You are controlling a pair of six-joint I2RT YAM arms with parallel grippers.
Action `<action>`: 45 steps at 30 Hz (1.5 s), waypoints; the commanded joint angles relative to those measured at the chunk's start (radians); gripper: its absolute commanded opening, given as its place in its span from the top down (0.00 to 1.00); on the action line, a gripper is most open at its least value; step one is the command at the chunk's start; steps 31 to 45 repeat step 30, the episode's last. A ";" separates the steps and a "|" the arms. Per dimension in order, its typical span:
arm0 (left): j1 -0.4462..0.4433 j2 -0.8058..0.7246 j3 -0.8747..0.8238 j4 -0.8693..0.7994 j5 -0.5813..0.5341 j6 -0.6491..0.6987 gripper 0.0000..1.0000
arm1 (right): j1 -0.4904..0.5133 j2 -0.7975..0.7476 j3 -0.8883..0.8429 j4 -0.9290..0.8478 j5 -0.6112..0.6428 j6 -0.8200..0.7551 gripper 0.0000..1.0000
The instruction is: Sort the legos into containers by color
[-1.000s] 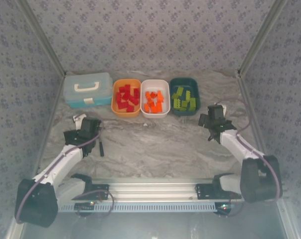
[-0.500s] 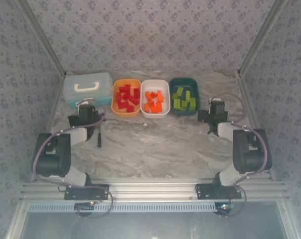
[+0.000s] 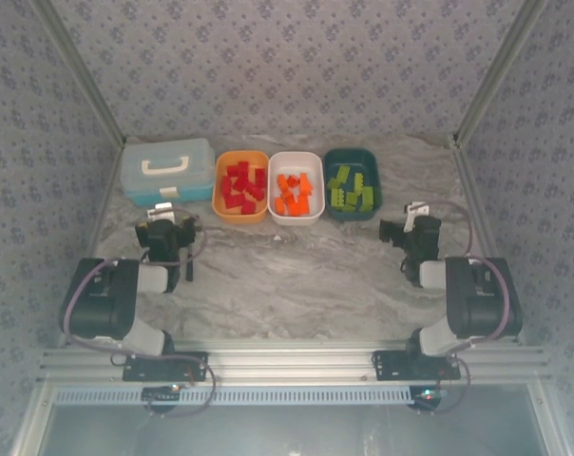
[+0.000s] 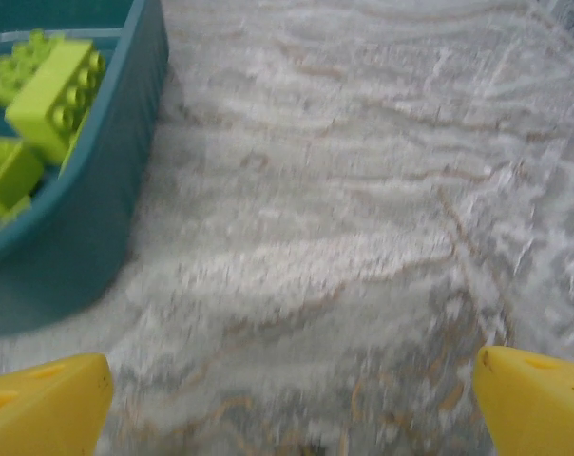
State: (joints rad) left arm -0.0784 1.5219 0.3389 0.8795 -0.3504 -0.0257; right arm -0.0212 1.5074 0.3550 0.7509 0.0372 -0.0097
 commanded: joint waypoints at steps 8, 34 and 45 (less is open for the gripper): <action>0.085 0.009 0.058 -0.035 0.178 -0.039 0.01 | -0.008 0.019 0.035 0.060 0.006 -0.009 0.00; 0.078 0.009 0.057 -0.035 0.169 -0.033 0.01 | -0.014 0.014 0.035 0.056 -0.024 -0.013 0.00; 0.078 0.009 0.057 -0.035 0.169 -0.033 0.01 | -0.014 0.014 0.035 0.056 -0.024 -0.013 0.00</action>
